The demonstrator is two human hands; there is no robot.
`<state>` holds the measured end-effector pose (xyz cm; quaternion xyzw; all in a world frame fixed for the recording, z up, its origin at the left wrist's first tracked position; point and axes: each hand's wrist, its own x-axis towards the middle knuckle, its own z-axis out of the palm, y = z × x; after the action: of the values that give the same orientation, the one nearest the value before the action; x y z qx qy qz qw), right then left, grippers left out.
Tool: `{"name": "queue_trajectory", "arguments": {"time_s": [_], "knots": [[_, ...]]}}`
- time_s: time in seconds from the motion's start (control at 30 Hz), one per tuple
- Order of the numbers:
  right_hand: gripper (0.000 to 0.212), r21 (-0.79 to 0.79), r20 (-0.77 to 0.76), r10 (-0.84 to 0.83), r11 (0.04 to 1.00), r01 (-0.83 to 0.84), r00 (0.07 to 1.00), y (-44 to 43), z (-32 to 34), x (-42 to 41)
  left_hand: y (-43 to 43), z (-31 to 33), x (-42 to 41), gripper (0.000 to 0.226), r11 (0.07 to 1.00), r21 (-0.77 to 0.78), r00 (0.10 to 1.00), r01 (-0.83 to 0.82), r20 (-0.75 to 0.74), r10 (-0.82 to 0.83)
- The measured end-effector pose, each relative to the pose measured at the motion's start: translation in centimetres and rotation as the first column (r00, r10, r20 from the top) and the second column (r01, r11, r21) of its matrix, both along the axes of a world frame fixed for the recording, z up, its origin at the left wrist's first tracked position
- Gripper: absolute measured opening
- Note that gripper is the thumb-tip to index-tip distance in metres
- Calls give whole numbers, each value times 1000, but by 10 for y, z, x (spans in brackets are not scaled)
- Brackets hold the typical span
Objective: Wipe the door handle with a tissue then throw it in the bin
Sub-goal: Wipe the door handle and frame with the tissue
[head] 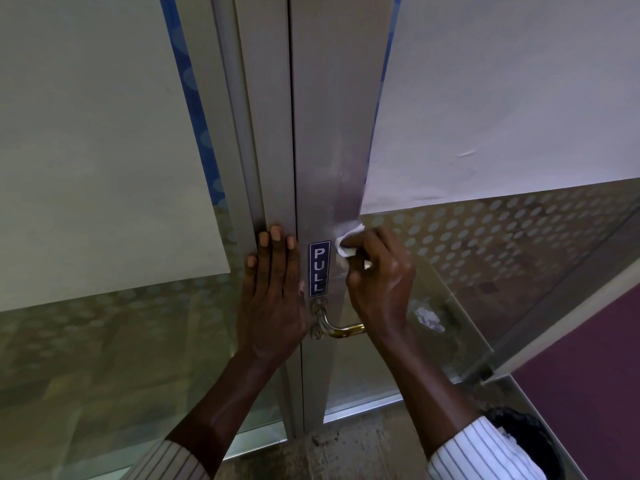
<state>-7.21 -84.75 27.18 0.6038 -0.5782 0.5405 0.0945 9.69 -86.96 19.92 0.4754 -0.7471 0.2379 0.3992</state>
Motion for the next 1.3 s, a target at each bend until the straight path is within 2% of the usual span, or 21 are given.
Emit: {"name": "queue_trajectory", "arguments": {"time_s": [0.17, 0.23, 0.3, 0.4, 0.47, 0.53, 0.7, 0.77, 0.83, 0.9, 0.97, 1.03, 1.1, 1.23, 1.3], "knots": [[32, 336, -46, -26, 941, 41, 999, 17, -52, 8, -2, -2, 1, 71, 1000, -3, 1000, 22, 0, -22], [30, 371, -41, -31, 927, 44, 999, 17, -49, 7, -3, -3, 1, 74, 1000, 1, 1000, 20, 1, -20], [27, 294, -27, -11, 956, 18, 1000, 14, -32, 5, -3, -3, 1, 80, 1000, 4, 1000, 17, -2, -17], [28, 47, 15, 14, 999, -15, 1000, 3, 5, 0, -3, -4, 0, 85, 1000, 3, 1000, 13, -12, -13], [29, -65, 33, 17, 998, -15, 999, -2, 19, -1, -3, -4, 0, 92, 1000, 12, 1000, 15, -18, -15], [30, -59, 37, 16, 998, -13, 999, -1, 12, 3, -3, -4, 1, 94, 1000, 6, 1000, 5, -3, -5], [26, 290, -15, -26, 957, 30, 1000, 15, -44, 13, -1, 0, 2, 74, 1000, 4, 1000, 29, 0, -29], [26, 324, -37, -7, 946, 19, 999, 17, -49, 12, -2, 0, 2, 74, 999, 3, 999, 38, 3, -38], [29, 287, -20, 14, 958, -8, 1000, 13, -40, 7, -2, 0, 2, 81, 1000, 2, 1000, 31, -2, -31], [33, 172, 9, 31, 985, -32, 999, 7, -24, 0, -3, -1, 1, 91, 999, 5, 999, 31, -13, -31], [36, 52, 25, 39, 998, -40, 999, 1, -11, -4, -3, -2, 0, 92, 999, 14, 999, 28, -22, -28], [37, 13, 39, 46, 999, -46, 998, -1, -10, -3, -4, -5, 0, 85, 999, 9, 999, 30, -15, -30], [35, 85, 19, 35, 996, -36, 999, 3, -23, 3, -4, -7, 2, 80, 1000, 4, 1000, 28, -6, -27], [26, 389, -4, 25, 921, -22, 1000, 13, -57, 8, -5, -7, 3, 69, 999, -8, 999, 47, -5, -47], [25, 440, 4, 23, 898, -22, 1000, 14, -57, 8, -6, -8, 4, 70, 999, -8, 999, 47, -2, -47]]}}
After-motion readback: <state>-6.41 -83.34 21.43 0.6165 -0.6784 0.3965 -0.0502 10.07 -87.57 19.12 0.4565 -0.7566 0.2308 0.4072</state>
